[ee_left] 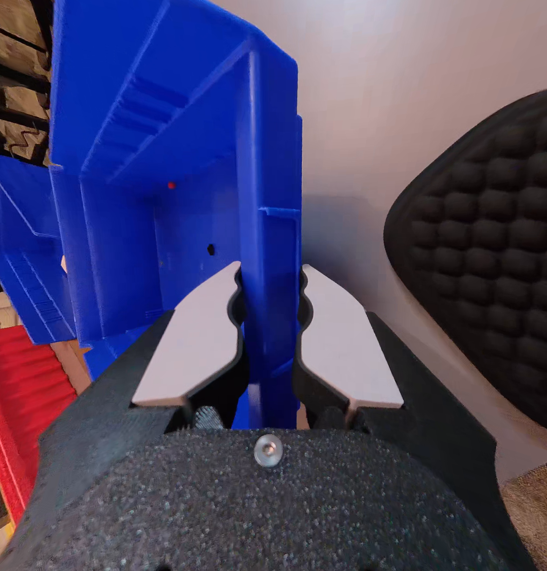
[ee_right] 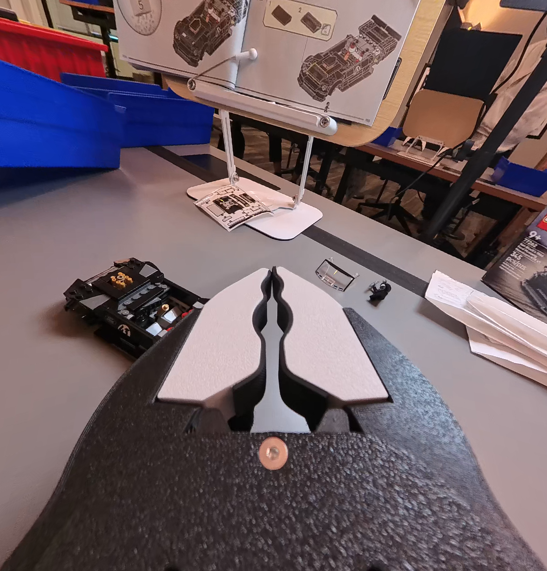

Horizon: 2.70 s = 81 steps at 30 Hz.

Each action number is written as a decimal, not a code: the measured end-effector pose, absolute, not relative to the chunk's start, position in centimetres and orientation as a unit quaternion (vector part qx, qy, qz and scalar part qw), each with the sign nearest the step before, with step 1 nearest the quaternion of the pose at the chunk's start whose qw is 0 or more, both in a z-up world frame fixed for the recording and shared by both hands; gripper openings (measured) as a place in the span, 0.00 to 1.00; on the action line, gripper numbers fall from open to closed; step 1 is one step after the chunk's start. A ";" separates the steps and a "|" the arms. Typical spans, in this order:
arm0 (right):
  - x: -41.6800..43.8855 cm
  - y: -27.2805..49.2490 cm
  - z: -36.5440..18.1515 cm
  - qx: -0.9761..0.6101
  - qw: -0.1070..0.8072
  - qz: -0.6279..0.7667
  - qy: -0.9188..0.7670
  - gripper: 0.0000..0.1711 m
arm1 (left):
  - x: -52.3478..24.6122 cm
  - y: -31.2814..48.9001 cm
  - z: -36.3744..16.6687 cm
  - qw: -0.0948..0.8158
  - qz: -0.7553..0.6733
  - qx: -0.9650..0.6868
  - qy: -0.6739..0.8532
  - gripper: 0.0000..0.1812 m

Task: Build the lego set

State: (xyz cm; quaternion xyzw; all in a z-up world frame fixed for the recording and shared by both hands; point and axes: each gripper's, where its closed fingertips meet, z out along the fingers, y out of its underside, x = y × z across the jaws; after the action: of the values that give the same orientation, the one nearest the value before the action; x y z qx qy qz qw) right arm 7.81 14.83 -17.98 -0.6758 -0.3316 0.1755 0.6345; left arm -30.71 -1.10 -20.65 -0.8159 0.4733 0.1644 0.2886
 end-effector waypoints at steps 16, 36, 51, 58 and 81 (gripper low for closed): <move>7.6 14.4 -17.7 -0.670 0.634 0.186 -0.337 0.00 | -28.4 -1.9 -23.8 0.318 0.026 -0.861 0.396 0.25; 8.3 13.8 -16.5 -0.667 0.633 0.250 -0.302 0.00 | -46.2 17.4 -25.4 0.321 0.023 -0.927 -0.190 0.18; 8.5 13.7 -16.2 -0.665 0.637 0.250 -0.299 0.00 | -46.7 17.1 -27.9 0.277 0.034 -0.946 -0.167 0.12; 8.6 13.7 -16.1 -0.662 0.641 0.240 -0.304 0.00 | -46.5 17.0 -28.0 0.287 0.010 -0.944 -0.160 0.00; 8.9 13.9 -16.0 -0.663 0.643 0.237 -0.300 0.00 | -46.9 17.2 -28.0 0.289 0.022 -0.947 -0.138 0.04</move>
State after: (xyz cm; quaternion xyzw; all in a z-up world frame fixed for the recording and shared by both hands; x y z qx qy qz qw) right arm 8.88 13.90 -16.05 -0.6634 -0.2998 0.2375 0.6431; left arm -46.92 17.16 -28.02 -0.9472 -0.1383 0.0219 0.2886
